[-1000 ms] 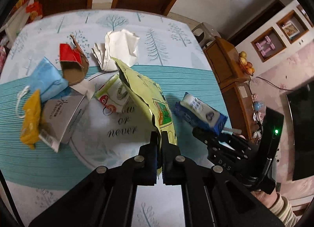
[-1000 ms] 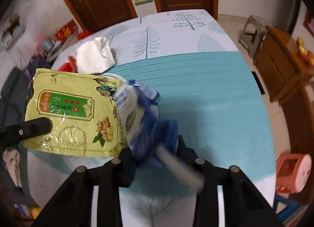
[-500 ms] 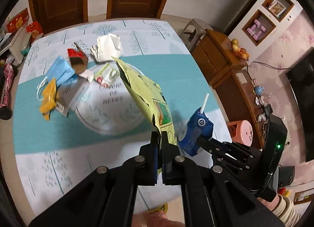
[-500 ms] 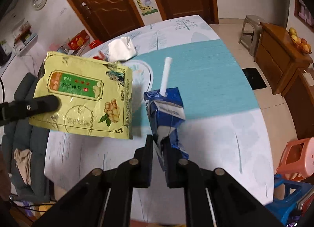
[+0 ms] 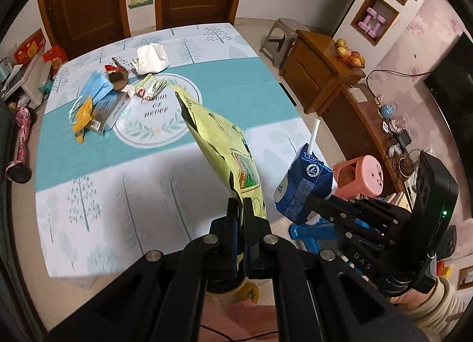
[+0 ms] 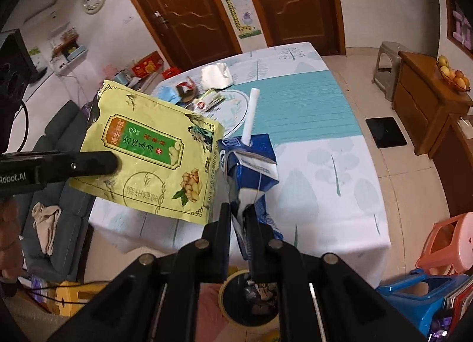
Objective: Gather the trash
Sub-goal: 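Carry the yellow bag and blue carton down over the black bin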
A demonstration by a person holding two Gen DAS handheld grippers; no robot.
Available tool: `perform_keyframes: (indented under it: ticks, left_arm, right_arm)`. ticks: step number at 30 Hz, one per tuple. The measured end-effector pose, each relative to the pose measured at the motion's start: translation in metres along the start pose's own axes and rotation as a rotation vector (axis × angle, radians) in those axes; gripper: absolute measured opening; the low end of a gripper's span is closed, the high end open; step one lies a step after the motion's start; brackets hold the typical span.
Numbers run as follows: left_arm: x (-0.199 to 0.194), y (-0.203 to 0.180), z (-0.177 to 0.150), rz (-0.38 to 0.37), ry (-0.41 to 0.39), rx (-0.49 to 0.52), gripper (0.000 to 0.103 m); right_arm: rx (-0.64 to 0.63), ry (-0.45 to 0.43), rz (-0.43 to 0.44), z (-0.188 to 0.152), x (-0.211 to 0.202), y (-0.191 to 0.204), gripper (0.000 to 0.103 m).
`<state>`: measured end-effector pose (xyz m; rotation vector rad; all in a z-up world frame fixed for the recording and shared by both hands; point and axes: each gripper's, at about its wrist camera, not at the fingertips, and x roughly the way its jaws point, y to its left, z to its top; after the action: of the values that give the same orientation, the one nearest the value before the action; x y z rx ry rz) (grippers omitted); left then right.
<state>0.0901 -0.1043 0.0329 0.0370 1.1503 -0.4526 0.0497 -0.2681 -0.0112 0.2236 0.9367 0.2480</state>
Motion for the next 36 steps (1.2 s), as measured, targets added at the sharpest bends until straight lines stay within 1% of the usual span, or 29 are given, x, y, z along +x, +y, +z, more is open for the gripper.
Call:
perform_keyframes:
  ticks: [4, 9, 13, 17, 23, 28, 31, 36]
  left_arm:
    - [-0.016, -0.014, -0.034, 0.014, 0.003, 0.003, 0.0]
    - [-0.024, -0.026, -0.075, 0.017, 0.048, 0.007, 0.0]
    - [-0.025, -0.031, -0.095, 0.016, 0.082, 0.033, 0.001]
    - [-0.018, -0.037, -0.11, 0.014, 0.119, 0.069, 0.001]
    - [0.009, -0.031, -0.133, 0.011, 0.176, 0.116, 0.001]
    - [0.045, -0.02, -0.155, -0.01, 0.225, 0.134, 0.001]
    - [0.076, -0.012, -0.172, -0.016, 0.26, 0.146, 0.001]
    - [0.14, 0.001, -0.2, 0.008, 0.304, 0.171, 0.001]
  right_arm:
    - [-0.036, 0.011, 0.025, -0.027, -0.02, 0.001, 0.009]
    - [-0.047, 0.045, 0.052, -0.064, -0.037, -0.001, 0.009]
    - [-0.019, 0.06, 0.071, -0.09, -0.042, -0.001, 0.009]
    - [0.021, 0.07, 0.078, -0.116, -0.037, 0.0, 0.009]
    - [0.094, 0.09, 0.058, -0.145, -0.015, -0.001, 0.009]
    - [0.155, 0.112, 0.02, -0.175, 0.015, -0.003, 0.009]
    - [0.193, 0.128, -0.012, -0.196, 0.039, -0.008, 0.009]
    - [0.274, 0.153, -0.062, -0.236, 0.087, -0.024, 0.009]
